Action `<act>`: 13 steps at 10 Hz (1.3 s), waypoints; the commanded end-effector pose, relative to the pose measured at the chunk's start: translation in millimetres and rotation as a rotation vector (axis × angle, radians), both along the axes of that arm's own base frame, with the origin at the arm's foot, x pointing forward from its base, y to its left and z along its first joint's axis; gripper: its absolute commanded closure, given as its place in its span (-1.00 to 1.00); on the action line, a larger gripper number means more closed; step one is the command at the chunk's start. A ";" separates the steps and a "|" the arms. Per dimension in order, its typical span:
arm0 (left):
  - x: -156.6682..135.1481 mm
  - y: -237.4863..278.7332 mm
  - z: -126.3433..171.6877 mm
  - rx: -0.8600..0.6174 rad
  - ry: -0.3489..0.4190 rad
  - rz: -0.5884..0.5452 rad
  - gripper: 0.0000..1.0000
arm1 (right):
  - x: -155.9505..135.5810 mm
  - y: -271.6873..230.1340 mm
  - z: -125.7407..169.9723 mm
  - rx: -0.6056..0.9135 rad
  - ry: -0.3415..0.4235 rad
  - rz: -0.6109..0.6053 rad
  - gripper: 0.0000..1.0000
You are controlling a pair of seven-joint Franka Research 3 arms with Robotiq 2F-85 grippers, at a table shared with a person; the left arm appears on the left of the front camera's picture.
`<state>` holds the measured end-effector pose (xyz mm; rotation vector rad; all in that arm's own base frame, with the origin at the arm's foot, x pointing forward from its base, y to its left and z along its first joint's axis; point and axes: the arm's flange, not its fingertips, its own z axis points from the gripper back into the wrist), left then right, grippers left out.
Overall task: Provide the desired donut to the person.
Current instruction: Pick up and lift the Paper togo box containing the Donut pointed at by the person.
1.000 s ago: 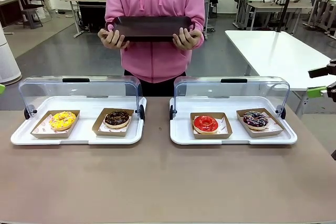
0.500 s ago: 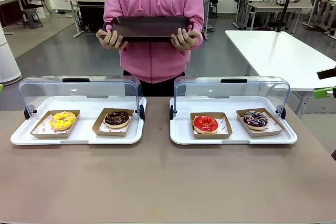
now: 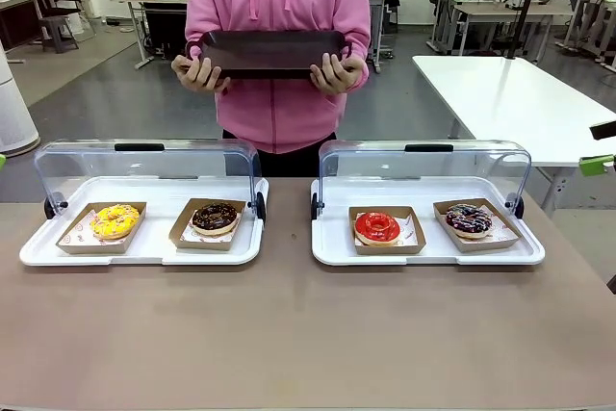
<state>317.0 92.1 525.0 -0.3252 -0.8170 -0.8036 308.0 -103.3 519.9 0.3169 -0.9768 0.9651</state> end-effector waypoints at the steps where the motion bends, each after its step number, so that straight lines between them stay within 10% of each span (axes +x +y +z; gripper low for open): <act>1: 0.4 1.5 -0.4 -0.006 0.000 0.005 -1.00 | -1.1 -3.4 -4.0 0.026 0.012 0.011 -1.00; 13: 0.4 1.5 -0.4 -0.006 0.000 0.005 -1.00 | -1.1 -3.4 -4.0 0.026 0.012 0.011 -1.00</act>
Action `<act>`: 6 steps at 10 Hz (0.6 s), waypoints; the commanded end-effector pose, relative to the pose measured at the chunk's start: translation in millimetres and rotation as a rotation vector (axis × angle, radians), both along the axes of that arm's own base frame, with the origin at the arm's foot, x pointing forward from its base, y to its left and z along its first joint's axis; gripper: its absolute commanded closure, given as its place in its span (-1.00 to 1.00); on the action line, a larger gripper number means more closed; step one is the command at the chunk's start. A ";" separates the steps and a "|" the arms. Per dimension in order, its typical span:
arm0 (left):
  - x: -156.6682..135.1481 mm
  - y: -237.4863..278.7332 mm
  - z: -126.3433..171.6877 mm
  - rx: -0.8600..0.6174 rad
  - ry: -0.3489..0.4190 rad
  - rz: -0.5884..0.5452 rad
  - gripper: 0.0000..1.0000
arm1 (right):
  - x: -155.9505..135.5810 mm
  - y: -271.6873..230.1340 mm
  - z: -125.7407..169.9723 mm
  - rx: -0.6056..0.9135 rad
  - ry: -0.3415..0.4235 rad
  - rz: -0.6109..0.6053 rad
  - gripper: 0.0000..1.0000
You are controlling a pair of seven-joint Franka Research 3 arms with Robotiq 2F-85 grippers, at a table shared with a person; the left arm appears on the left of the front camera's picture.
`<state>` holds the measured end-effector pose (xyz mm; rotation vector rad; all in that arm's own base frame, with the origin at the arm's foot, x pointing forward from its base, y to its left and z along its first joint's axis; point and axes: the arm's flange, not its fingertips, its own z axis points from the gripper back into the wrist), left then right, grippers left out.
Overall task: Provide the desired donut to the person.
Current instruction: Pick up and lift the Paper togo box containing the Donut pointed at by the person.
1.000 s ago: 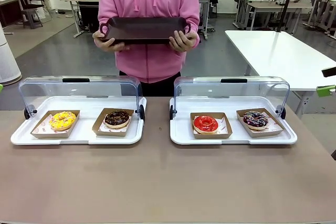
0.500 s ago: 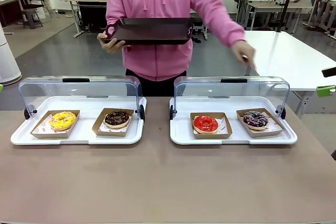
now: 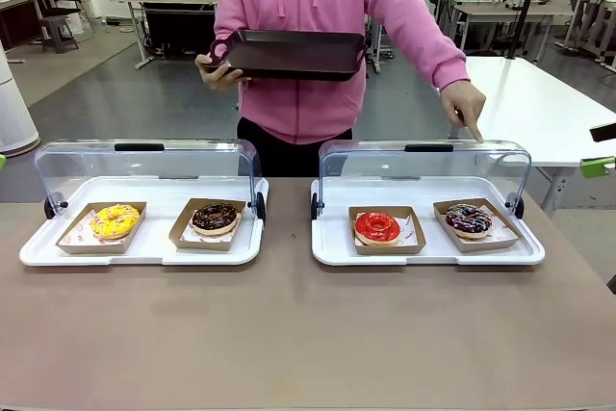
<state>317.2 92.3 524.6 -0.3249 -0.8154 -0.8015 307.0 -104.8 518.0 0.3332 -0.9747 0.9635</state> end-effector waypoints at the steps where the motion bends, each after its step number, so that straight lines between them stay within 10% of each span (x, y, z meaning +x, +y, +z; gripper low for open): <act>1: 0.2 1.3 0.0 -0.006 -0.002 0.003 -1.00 | -0.1 -1.9 -2.0 0.015 0.004 0.005 -1.00; 6: 0.2 1.3 0.0 -0.006 -0.002 0.003 -1.00 | 0.0 0.0 0.0 0.000 0.000 0.000 -1.00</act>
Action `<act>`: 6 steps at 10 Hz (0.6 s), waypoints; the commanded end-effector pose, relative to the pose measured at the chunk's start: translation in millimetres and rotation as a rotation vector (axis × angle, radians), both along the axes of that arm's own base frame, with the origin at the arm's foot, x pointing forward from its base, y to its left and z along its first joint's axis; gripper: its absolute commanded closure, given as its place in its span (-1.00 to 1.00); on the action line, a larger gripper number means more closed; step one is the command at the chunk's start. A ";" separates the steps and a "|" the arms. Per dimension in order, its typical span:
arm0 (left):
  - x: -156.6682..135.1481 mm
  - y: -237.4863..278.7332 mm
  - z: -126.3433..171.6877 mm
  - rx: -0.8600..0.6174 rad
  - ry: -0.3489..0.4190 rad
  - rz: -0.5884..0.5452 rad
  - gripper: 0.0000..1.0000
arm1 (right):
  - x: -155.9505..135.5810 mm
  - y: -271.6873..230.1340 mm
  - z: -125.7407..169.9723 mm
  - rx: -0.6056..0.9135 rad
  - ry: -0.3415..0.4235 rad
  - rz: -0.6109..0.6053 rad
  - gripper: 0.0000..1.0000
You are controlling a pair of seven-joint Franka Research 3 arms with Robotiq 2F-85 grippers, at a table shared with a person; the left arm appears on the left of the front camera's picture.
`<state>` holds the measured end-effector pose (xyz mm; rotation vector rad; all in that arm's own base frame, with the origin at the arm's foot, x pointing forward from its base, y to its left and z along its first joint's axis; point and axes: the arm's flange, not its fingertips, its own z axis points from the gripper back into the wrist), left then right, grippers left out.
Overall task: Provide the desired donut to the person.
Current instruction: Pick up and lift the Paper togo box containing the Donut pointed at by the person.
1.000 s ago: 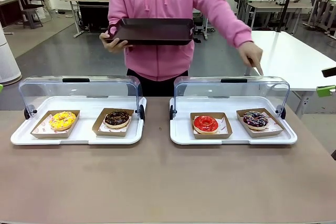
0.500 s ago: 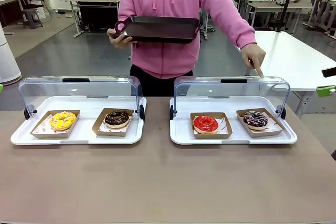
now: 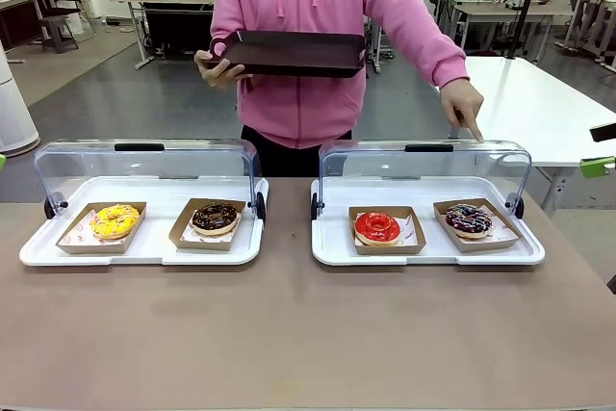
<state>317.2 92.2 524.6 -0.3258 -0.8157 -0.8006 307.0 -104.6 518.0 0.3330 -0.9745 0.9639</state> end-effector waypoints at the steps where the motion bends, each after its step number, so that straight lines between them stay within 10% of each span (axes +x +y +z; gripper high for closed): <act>1: 0.1 1.3 0.0 -0.005 -0.002 0.003 -1.00 | 14.5 16.4 9.8 -0.155 0.053 0.039 -1.00; 6: 0.1 1.3 0.0 -0.005 -0.002 0.003 -1.00 | 86.1 70.9 -66.8 -0.704 0.269 0.303 -1.00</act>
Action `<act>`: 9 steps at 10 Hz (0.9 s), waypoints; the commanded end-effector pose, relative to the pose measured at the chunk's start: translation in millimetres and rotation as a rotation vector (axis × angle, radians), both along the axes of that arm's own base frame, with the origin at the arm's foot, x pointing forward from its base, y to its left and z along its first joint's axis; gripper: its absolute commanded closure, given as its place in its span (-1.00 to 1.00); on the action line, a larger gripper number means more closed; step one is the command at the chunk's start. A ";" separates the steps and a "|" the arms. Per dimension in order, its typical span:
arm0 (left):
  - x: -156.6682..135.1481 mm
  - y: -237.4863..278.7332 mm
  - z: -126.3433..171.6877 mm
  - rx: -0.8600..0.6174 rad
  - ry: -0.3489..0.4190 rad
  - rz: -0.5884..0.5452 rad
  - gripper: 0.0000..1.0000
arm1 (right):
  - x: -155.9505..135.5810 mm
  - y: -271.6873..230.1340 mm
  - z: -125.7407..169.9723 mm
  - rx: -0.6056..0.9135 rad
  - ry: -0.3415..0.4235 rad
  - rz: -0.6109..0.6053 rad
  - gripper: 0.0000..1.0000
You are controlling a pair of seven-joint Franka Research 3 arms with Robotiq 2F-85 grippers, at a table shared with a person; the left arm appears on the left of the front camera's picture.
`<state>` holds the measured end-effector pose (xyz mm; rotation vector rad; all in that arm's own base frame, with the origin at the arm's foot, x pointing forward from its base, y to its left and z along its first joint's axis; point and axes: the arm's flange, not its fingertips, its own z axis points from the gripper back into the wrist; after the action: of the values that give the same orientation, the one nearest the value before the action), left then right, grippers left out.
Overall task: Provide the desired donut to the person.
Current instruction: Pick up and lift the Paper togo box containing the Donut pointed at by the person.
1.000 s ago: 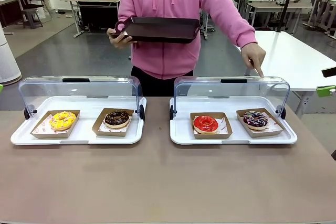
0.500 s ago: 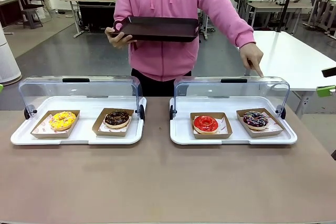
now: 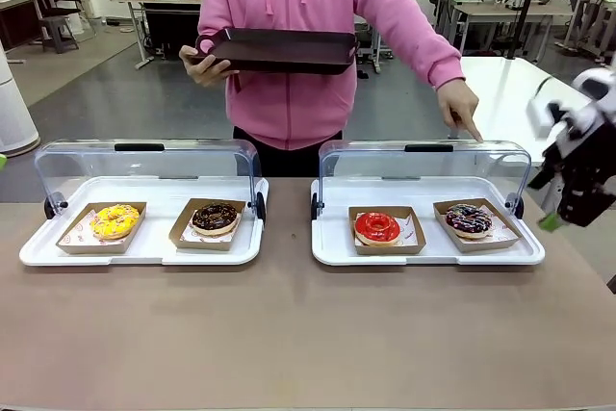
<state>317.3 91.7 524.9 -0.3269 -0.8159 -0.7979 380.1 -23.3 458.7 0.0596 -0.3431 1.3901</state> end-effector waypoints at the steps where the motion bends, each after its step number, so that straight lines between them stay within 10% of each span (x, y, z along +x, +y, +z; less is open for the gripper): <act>1: 0.0 1.9 -0.3 -0.003 -0.003 0.001 -1.00 | 21.2 -8.3 -28.1 -0.078 0.004 0.056 -1.00; 9: 0.0 1.9 -0.3 -0.003 -0.003 0.001 -1.00 | 82.0 -0.9 -108.6 -0.121 -0.024 0.234 -1.00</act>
<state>317.0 92.6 524.9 -0.3250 -0.8160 -0.7942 451.2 -19.1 352.9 -0.0171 -0.2680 1.6222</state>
